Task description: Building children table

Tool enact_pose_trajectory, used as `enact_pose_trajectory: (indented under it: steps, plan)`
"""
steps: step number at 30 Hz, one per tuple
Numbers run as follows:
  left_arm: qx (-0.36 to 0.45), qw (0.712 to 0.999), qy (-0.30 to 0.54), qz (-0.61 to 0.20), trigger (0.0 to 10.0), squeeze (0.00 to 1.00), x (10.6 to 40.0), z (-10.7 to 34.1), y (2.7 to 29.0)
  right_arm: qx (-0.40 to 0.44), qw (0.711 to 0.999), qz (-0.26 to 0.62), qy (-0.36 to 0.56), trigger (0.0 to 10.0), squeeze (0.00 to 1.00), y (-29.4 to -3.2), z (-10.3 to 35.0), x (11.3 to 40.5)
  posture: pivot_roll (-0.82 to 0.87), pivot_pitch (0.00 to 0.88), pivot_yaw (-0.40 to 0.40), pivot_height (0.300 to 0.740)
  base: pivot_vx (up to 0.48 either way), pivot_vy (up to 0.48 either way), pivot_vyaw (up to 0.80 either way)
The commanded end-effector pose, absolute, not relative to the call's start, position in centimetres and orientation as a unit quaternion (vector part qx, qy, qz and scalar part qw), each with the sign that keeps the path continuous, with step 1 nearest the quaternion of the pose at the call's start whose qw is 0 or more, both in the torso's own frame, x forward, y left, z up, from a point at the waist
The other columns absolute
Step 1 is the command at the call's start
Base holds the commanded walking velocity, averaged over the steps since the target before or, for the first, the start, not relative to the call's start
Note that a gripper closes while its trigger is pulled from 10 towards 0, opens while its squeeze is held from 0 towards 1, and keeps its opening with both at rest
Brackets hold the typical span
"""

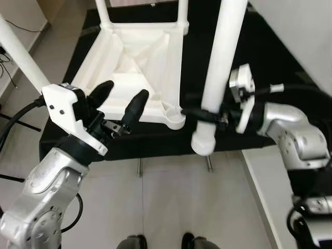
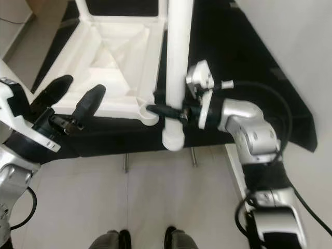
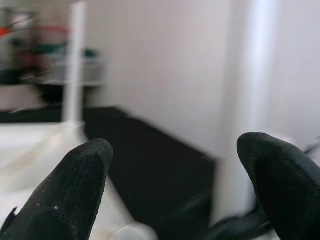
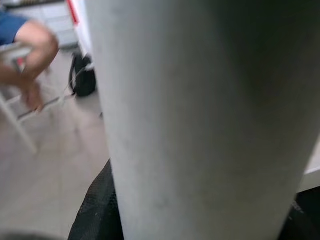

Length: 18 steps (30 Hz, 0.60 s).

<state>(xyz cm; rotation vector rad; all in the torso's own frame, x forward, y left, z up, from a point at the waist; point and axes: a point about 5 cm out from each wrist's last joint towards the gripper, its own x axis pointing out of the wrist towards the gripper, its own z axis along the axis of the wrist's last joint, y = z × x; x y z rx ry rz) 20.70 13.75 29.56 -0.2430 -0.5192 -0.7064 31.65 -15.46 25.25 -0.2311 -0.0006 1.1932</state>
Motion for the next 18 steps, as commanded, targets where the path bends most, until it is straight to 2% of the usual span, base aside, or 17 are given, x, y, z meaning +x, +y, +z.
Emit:
enact_pose_trajectory:
  steps: [1,3,4,6,7,9,10,12,18]
  plan:
    - [-0.131,0.886,-0.249,-0.369,10.0,0.00,20.0,29.5,13.4,-0.125,0.808,0.576,-0.001,10.0,0.00,-14.3,25.1,31.1,-0.05,0.131,0.022,0.740,0.000,0.000,0.00]
    - [-0.137,0.885,-0.241,-0.374,10.0,0.00,20.1,29.3,13.2,-0.131,0.795,0.592,0.003,10.0,0.00,-12.7,24.3,30.7,-0.05,0.126,0.024,0.740,0.000,0.000,0.00]
    - [-0.137,0.885,-0.241,-0.374,10.0,0.00,20.1,29.3,13.2,-0.131,0.795,0.592,0.003,10.0,0.00,-12.7,24.3,30.7,-0.05,0.126,0.024,0.740,0.000,0.000,0.00]
    - [-0.147,0.883,-0.238,-0.377,10.0,0.00,20.4,29.2,13.0,-0.138,0.777,0.615,0.008,10.0,0.00,-10.7,23.2,30.0,-0.05,0.114,0.024,0.740,0.000,0.000,0.00]
    - [-0.147,0.883,-0.238,-0.377,10.0,0.00,20.4,29.2,13.0,-0.138,0.777,0.615,0.008,10.0,0.00,-10.7,23.2,30.0,-0.05,0.114,0.024,0.740,0.000,0.000,0.00]
    - [-0.150,0.885,-0.243,-0.368,10.0,0.00,20.8,29.5,13.0,-0.147,0.749,0.646,0.013,10.0,0.00,-8.9,22.2,29.0,-0.05,0.110,0.024,0.740,0.000,0.000,0.00]
    - [-0.150,0.885,-0.243,-0.368,10.0,0.00,20.8,29.5,13.0,-0.147,0.749,0.646,0.013,10.0,0.00,-8.9,22.2,29.0,-0.05,0.110,0.024,0.740,0.000,0.000,0.00]
    - [-0.166,0.888,-0.250,-0.347,10.0,0.00,21.6,29.9,13.5,-0.171,0.719,0.674,0.018,10.0,0.00,-7.4,21.4,28.0,-0.05,0.101,0.026,0.740,0.000,0.000,0.00]
    - [-0.168,0.892,-0.237,-0.345,10.0,0.00,22.1,29.5,13.5,-0.216,0.706,0.674,0.030,10.0,0.00,-6.6,20.3,27.9,-0.06,0.090,0.035,0.740,0.000,0.000,0.00]
